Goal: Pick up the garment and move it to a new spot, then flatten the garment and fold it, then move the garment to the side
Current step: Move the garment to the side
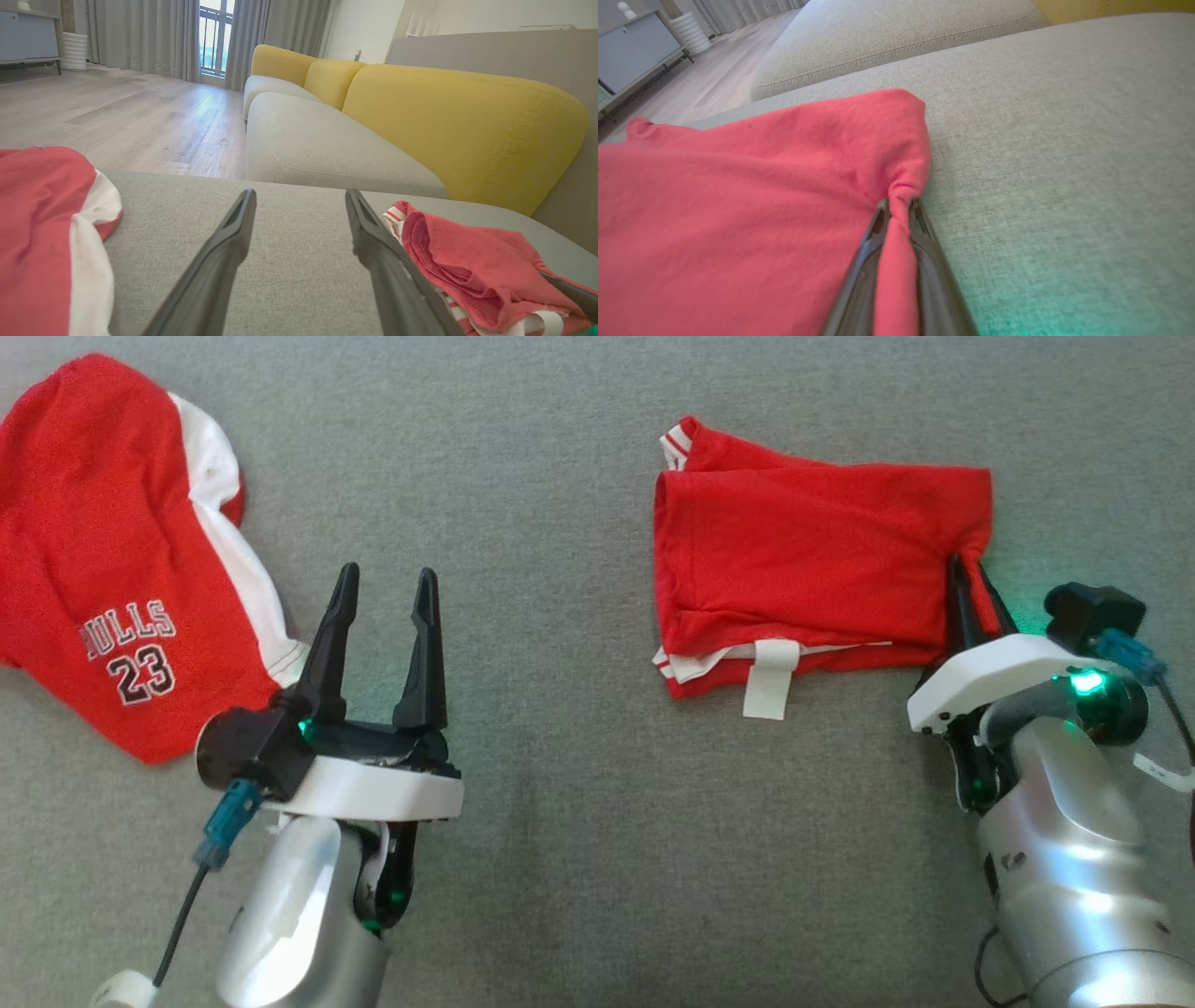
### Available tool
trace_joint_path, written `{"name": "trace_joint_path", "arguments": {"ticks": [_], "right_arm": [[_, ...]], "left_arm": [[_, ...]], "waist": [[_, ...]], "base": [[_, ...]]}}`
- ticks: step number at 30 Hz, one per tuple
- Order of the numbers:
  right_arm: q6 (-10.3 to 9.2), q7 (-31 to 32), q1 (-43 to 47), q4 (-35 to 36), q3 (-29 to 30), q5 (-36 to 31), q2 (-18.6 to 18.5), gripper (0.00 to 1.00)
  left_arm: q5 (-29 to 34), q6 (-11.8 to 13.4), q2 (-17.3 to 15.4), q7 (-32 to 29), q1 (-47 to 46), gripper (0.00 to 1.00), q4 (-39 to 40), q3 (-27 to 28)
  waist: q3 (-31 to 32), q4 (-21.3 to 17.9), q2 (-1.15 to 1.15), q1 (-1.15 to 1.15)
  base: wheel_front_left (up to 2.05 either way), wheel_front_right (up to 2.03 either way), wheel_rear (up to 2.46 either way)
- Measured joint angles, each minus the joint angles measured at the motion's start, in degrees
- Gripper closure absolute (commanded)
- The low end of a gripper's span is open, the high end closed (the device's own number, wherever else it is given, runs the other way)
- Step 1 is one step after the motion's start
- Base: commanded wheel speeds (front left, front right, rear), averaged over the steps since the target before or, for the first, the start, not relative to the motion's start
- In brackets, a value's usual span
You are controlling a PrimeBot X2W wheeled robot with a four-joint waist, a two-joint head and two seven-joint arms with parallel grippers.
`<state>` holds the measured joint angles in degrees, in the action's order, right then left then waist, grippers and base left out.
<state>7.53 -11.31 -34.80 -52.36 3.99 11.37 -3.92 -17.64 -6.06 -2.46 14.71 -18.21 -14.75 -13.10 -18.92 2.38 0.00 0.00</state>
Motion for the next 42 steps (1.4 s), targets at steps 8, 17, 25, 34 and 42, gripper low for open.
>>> {"name": "trace_joint_path", "arguments": {"ticks": [8, 17, 25, 34, 42], "right_arm": [[0.00, -0.8, -0.1, 0.4, 1.7, -8.6, -2.2, 1.00], [0.00, 1.3, -0.3, 2.6, 4.5, -10.5, -16.8, 1.00], [0.00, 1.8, -3.4, 0.5, 7.5, -10.5, -24.7, 1.00], [0.00, 1.8, -5.0, -2.5, 11.8, -14.2, -26.9, 1.00], [0.00, 1.5, -7.2, -3.0, 14.0, -16.8, -27.1, 0.00]], "left_arm": [[0.1, 0.0, 0.0, 0.0, 0.0, 0.00, -0.2, 0.5], [0.1, -0.1, 0.0, 0.0, -0.1, 0.00, 0.1, 0.6], [0.1, -0.5, 0.0, 0.0, -0.4, 0.00, 0.1, 0.6], [0.1, -0.6, 0.0, 0.0, -0.8, 0.00, 0.1, 0.6], [0.1, -0.6, 0.0, 0.0, -0.8, 0.00, 0.1, 0.6]], "waist": [[1.4, -1.9, 0.00, 0.00], [0.7, -2.6, 0.00, 0.00], [-0.8, -1.5, 0.00, 0.00], [-1.8, -0.4, 0.00, 0.00], [-1.9, -0.6, 0.00, 0.00]], "base": [[0.00, 0.00, 0.00], [0.00, 0.00, 0.00], [0.00, 0.00, 0.00], [0.00, 0.00, 0.00], [0.00, 0.00, 0.00]]}}
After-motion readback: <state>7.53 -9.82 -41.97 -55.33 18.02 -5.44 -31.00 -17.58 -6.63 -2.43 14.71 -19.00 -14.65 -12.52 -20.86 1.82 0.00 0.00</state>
